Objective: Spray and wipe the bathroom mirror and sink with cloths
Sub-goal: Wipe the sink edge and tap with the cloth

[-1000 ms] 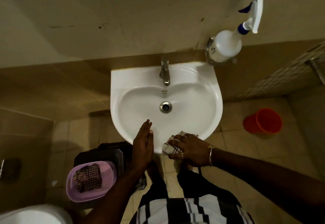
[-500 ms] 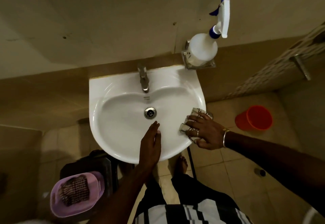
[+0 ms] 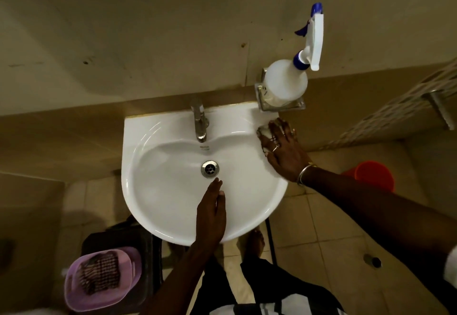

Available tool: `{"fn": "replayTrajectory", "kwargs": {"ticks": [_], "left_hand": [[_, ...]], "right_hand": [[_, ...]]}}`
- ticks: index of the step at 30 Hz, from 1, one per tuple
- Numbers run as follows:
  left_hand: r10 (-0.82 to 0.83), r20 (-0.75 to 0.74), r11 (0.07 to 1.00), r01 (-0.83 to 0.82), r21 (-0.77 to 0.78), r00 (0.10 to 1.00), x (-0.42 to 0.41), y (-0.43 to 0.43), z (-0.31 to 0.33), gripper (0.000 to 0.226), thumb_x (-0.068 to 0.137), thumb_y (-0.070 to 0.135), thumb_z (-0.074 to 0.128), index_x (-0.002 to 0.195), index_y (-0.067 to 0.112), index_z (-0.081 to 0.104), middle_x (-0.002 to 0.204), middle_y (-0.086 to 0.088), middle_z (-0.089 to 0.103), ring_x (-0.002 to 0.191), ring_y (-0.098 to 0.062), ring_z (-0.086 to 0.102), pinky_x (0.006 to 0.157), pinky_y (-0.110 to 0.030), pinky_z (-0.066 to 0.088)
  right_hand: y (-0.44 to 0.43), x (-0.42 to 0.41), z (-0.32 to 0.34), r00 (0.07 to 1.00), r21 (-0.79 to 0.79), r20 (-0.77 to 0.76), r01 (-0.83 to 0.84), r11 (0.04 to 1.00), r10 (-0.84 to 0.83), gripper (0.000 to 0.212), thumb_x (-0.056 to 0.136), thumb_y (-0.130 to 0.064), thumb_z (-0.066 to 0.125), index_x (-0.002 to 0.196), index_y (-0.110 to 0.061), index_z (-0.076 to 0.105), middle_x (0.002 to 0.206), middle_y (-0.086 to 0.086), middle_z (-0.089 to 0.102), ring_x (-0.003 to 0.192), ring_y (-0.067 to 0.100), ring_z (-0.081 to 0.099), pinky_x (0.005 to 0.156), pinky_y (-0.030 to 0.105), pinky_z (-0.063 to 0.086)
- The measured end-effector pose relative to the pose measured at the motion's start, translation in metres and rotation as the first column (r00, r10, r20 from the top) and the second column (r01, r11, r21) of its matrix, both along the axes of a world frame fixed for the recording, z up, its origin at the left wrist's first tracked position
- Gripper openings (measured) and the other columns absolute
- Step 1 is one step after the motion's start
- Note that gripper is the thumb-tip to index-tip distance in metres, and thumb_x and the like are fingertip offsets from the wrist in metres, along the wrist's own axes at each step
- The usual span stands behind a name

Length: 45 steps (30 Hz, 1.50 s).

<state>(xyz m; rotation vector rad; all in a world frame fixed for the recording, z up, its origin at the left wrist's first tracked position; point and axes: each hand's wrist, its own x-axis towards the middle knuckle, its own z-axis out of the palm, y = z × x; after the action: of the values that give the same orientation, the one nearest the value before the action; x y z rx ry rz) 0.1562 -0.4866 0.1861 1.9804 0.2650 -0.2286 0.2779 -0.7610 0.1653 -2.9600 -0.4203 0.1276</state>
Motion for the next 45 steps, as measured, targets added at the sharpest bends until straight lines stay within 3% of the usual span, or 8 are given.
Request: {"fn": "replayTrajectory", "kwargs": {"ticks": [7, 13, 20, 25, 29, 36, 39, 45], "left_hand": [[0.108, -0.041, 0.994, -0.109, -0.02, 0.993, 0.006, 0.011, 0.001, 0.038, 0.107, 0.017, 0.049, 0.144, 0.022, 0.056, 0.145, 0.005, 0.058, 0.136, -0.009, 0.052, 0.118, -0.031, 0.038], [0.185, -0.036, 0.981, -0.187, -0.051, 0.982, 0.01, 0.027, 0.001, 0.039, 0.106, 0.012, 0.05, 0.144, 0.019, 0.058, 0.14, 0.011, 0.058, 0.134, -0.008, 0.052, 0.111, -0.021, 0.038], [0.282, -0.075, 0.953, -0.288, -0.09, 0.957, 0.026, 0.035, 0.002, 0.036, 0.108, 0.016, 0.048, 0.142, 0.019, 0.06, 0.144, 0.004, 0.058, 0.131, -0.007, 0.051, 0.112, -0.024, 0.036], [0.315, -0.055, 0.944, -0.319, -0.088, 0.947, 0.041, 0.04, 0.008, 0.035, 0.108, 0.017, 0.048, 0.141, 0.019, 0.06, 0.137, 0.013, 0.056, 0.129, -0.002, 0.048, 0.108, -0.02, 0.034], [0.31, -0.038, 0.944, -0.312, -0.105, 0.95, 0.047, 0.047, 0.009, 0.035, 0.107, 0.02, 0.05, 0.14, 0.022, 0.061, 0.137, 0.014, 0.058, 0.129, -0.001, 0.05, 0.108, -0.02, 0.036], [0.295, -0.042, 0.949, -0.298, -0.099, 0.955, 0.046, 0.055, 0.009, 0.034, 0.108, 0.019, 0.049, 0.14, 0.022, 0.062, 0.137, 0.011, 0.059, 0.127, -0.002, 0.051, 0.097, -0.003, 0.034], [0.297, -0.049, 0.947, -0.301, -0.11, 0.953, 0.044, 0.058, 0.011, 0.034, 0.108, 0.02, 0.049, 0.14, 0.023, 0.062, 0.137, 0.011, 0.059, 0.127, -0.002, 0.051, 0.105, -0.014, 0.036], [0.285, -0.066, 0.952, -0.29, -0.101, 0.956, 0.037, 0.074, 0.015, 0.036, 0.109, 0.019, 0.047, 0.142, 0.022, 0.059, 0.136, 0.014, 0.055, 0.127, -0.002, 0.048, 0.107, -0.02, 0.035]], "right_hand": [[0.042, 0.044, -0.012, 0.889, 0.027, -0.031, 0.457, 0.889, -0.456, 0.066, 0.102, -0.044, 0.02, 0.154, -0.009, 0.041, 0.156, 0.04, 0.03, 0.144, 0.062, 0.026, 0.118, 0.07, 0.019], [0.057, 0.056, -0.024, 0.863, -0.043, 0.009, 0.505, 0.862, -0.505, 0.07, 0.1, -0.044, 0.014, 0.156, -0.009, 0.038, 0.158, 0.039, 0.027, 0.147, 0.061, 0.02, 0.12, 0.07, 0.005], [0.12, 0.073, -0.01, 0.939, 0.057, 0.099, 0.326, 0.944, -0.33, 0.067, 0.106, -0.039, 0.023, 0.164, -0.009, 0.009, 0.166, 0.027, 0.019, 0.152, 0.051, 0.017, 0.123, 0.067, 0.004], [0.184, 0.08, -0.009, 0.995, 0.075, -0.027, 0.1, 0.992, -0.098, 0.067, 0.101, -0.033, 0.047, 0.162, -0.017, 0.022, 0.17, 0.021, 0.008, 0.156, 0.046, 0.0, 0.125, 0.065, 0.011], [0.149, 0.081, -0.013, 0.999, 0.058, 0.014, -0.03, 0.998, 0.029, 0.064, 0.106, -0.05, 0.027, 0.164, -0.029, 0.011, 0.172, 0.008, 0.009, 0.159, 0.036, 0.001, 0.126, 0.061, 0.011], [0.092, 0.055, -0.014, 0.939, 0.019, 0.16, 0.307, 0.951, -0.306, 0.06, 0.105, -0.049, 0.034, 0.162, -0.034, 0.022, 0.17, 0.01, 0.021, 0.155, 0.044, 0.016, 0.121, 0.068, 0.012], [0.126, 0.055, -0.011, 0.883, 0.105, 0.164, 0.427, 0.898, -0.439, 0.059, 0.106, -0.046, 0.03, 0.163, -0.031, 0.023, 0.17, 0.014, 0.018, 0.156, 0.046, 0.009, 0.124, 0.066, 0.003], [0.182, 0.035, -0.027, 0.983, 0.061, 0.156, 0.089, 0.994, -0.097, 0.064, 0.108, -0.038, 0.04, 0.164, -0.021, 0.016, 0.171, 0.016, 0.008, 0.157, 0.046, -0.001, 0.123, 0.067, 0.004]]}}
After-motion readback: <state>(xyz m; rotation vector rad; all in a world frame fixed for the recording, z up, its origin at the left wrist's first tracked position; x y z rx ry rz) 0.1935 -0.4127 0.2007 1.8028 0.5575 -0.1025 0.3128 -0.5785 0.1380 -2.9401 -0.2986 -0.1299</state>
